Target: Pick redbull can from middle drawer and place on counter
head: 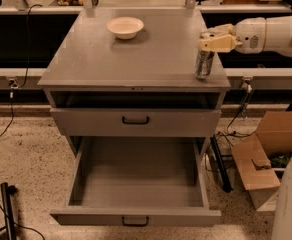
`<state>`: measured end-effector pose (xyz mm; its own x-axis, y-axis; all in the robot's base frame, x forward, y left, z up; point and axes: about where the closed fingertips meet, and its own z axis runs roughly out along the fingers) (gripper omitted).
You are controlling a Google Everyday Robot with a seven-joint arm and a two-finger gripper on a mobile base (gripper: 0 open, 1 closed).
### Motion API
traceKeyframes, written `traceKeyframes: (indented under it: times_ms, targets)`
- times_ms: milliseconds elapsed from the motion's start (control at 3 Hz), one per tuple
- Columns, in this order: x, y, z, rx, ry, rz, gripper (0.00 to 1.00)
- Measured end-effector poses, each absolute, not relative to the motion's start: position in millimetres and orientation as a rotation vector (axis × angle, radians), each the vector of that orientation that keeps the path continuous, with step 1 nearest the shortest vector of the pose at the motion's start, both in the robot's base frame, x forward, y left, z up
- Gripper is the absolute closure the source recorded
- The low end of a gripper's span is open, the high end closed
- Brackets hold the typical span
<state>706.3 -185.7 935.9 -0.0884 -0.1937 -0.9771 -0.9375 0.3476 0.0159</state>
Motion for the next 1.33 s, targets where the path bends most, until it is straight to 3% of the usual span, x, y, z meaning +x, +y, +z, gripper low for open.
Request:
traceKeyframes:
  times_ms: [333,1333]
  targets:
    - [714,-191,923,-1.037,1.589,0.838,0.85]
    - [716,-181,920,-1.045,1.586,0.854,0.13]
